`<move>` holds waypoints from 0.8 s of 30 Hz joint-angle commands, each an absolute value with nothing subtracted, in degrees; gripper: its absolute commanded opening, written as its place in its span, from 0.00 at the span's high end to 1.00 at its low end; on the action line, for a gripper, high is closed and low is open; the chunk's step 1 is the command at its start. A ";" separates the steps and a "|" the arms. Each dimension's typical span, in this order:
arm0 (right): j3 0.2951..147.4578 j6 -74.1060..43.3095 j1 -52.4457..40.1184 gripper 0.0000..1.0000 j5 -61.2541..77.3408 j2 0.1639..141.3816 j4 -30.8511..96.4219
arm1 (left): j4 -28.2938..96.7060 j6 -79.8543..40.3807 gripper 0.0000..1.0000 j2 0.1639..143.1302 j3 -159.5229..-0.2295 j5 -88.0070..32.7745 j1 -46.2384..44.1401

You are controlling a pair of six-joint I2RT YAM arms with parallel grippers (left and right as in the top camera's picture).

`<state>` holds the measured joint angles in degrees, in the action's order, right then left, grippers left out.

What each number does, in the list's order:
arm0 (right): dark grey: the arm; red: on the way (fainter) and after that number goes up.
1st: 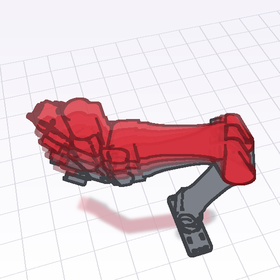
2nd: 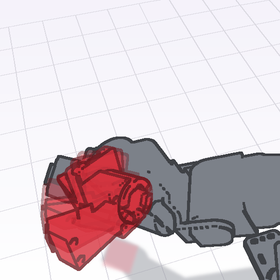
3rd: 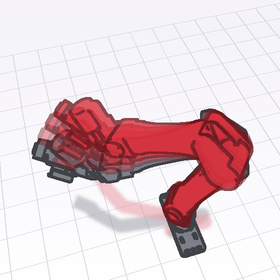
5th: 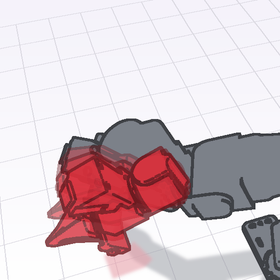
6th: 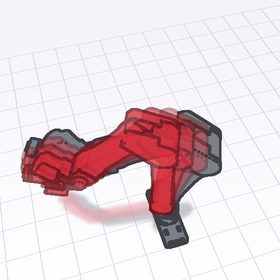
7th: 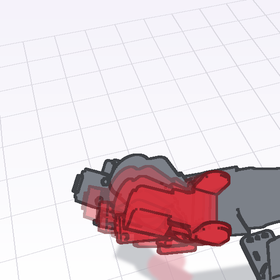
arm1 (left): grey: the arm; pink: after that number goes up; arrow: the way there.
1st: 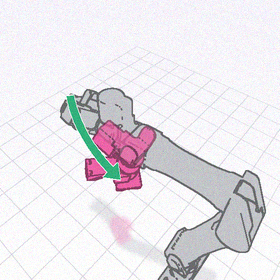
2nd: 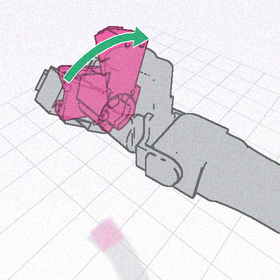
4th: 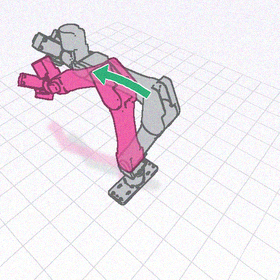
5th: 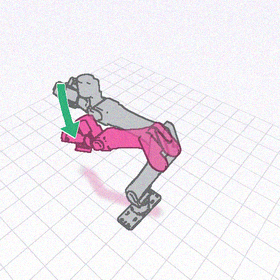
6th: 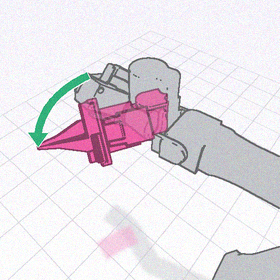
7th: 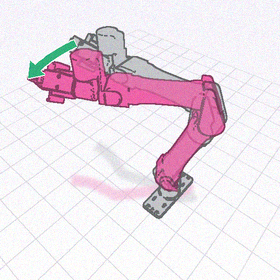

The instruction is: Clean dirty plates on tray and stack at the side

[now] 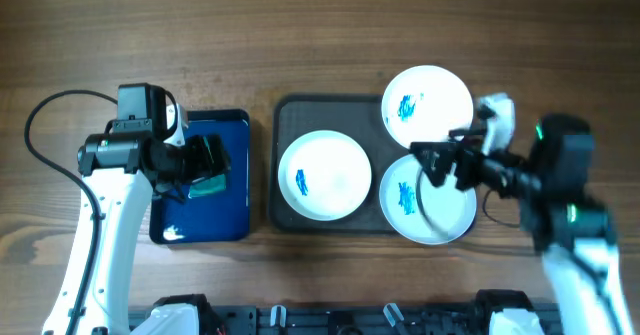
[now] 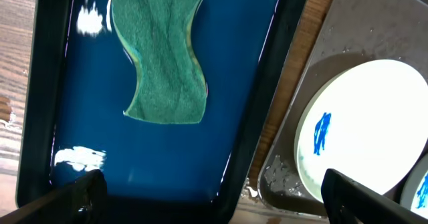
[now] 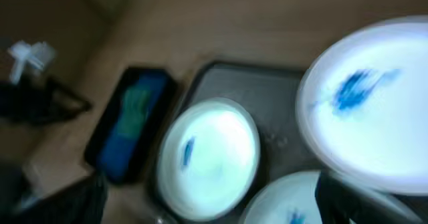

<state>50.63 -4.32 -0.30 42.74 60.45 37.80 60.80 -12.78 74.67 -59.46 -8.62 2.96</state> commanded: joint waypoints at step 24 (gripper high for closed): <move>83.02 -4.64 -21.04 0.00 19.11 94.19 55.42 | 58.39 -12.40 0.00 74.87 -60.34 -8.25 2.68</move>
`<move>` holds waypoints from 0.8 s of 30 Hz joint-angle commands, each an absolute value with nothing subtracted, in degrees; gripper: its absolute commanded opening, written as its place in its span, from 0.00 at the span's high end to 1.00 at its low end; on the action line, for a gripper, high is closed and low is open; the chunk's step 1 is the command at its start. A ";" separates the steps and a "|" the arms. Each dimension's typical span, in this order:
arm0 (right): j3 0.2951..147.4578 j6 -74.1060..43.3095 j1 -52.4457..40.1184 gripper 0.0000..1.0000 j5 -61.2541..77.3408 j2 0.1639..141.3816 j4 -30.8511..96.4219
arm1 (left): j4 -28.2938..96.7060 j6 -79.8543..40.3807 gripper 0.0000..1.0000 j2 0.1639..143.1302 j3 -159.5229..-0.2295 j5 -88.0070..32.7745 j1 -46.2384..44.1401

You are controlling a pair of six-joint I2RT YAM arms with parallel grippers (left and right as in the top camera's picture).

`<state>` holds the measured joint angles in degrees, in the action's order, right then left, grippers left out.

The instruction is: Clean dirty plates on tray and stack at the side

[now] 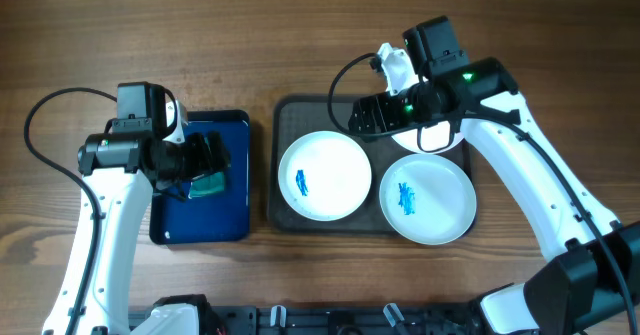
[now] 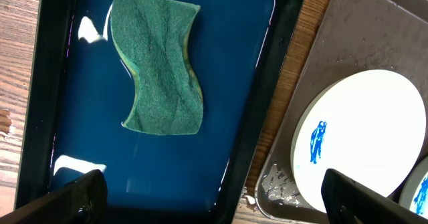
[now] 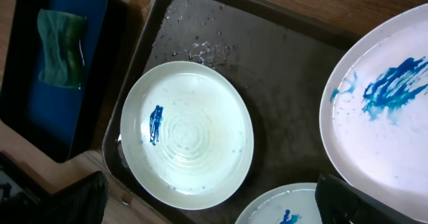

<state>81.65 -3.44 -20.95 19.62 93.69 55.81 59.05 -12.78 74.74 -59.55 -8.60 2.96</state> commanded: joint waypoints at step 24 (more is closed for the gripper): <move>82.81 -5.13 -21.06 0.00 19.46 94.32 53.74 | 50.68 -19.81 0.40 91.74 -60.34 -7.05 7.16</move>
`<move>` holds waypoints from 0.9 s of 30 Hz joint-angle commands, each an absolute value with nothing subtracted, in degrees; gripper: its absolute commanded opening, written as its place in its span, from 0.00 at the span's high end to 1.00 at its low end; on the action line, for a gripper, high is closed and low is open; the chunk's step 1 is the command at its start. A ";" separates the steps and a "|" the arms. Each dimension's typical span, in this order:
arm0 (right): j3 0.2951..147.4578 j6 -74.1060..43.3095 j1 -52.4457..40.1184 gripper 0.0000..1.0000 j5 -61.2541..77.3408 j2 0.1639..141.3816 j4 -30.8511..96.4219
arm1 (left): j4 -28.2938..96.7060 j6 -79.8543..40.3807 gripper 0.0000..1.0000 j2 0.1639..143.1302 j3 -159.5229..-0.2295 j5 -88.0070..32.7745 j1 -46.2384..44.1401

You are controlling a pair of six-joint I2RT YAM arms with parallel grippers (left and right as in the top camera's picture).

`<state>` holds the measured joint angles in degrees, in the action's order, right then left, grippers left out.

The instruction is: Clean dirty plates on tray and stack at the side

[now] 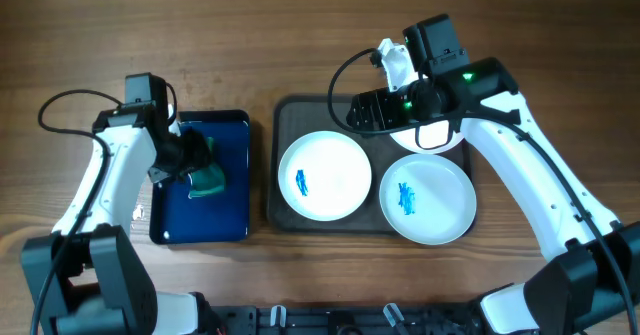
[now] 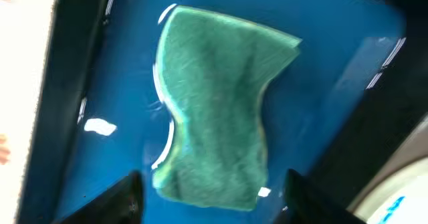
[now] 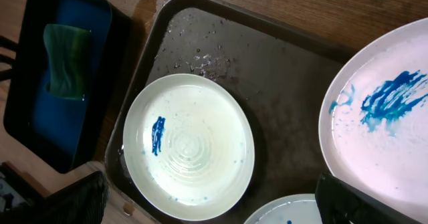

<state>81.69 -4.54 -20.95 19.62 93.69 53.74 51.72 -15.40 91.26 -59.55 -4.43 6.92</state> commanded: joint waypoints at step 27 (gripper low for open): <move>79.90 -7.60 -21.04 0.00 19.49 94.41 52.36 | 45.82 -18.22 0.63 99.07 -60.34 -8.08 7.14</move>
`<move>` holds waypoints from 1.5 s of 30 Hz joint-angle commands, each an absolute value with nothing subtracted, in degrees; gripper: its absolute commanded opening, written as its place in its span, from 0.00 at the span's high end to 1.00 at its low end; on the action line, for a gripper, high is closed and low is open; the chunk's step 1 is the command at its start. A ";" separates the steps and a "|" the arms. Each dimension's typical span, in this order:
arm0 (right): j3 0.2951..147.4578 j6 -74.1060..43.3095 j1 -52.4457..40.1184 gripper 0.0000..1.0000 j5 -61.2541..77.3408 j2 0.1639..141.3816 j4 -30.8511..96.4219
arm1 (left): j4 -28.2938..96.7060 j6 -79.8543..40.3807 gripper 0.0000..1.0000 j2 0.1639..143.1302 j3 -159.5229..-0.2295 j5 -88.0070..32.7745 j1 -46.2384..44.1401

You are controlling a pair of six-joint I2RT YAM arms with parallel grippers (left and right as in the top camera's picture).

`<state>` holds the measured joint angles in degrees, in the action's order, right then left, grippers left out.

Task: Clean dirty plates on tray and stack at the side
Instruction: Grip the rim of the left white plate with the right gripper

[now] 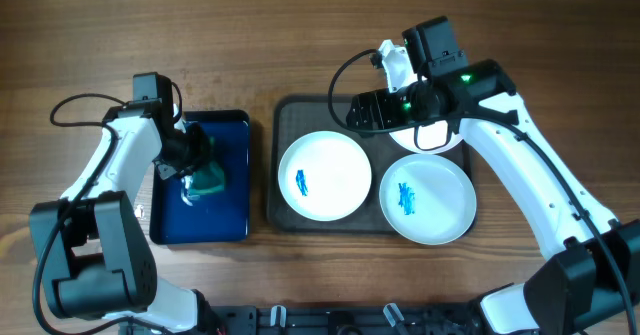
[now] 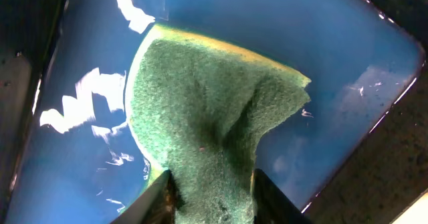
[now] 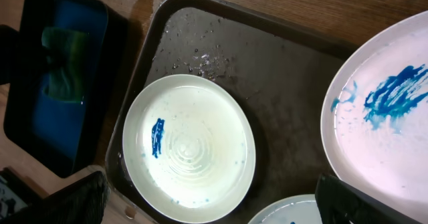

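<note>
A green sponge [image 2: 207, 117] lies in the wet blue tray [image 1: 235, 200]; my left gripper [image 2: 212, 196] is down on it, its fingers [image 2: 162, 198] pressed against both sides of its near end, and the sponge is buckled. Three white plates with blue smears are on the dark tray [image 1: 290, 110]: one at the left [image 1: 324, 175], one at the front right [image 1: 427, 200], one at the back right [image 3: 388, 117], mostly under the right arm in the overhead view. My right gripper [image 3: 210, 187] hangs open, high above the left plate [image 3: 188, 140].
The blue tray [image 3: 40, 124] holds shallow water and stands just left of the dark tray, with a strip of wood between them. Water drops lie on the dark tray's back left part [image 3: 200, 57]. Bare wooden table [image 1: 250, 35] runs along the back.
My left gripper has come down onto the sponge and its fingers have closed in from wide apart to the sponge's sides. The right gripper and the plates are as they were.
First my left gripper hung open above the blue tray and the right arm was at the table's right side. The right gripper then stood above the dark tray and stayed there. The left gripper was lower over the sponge, and now grips it.
</note>
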<state>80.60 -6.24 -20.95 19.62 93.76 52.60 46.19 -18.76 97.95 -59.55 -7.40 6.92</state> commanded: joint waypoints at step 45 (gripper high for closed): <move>61.69 -19.66 -21.50 0.53 20.51 102.17 38.98 | 47.62 -17.10 0.96 101.03 -60.34 -9.58 7.27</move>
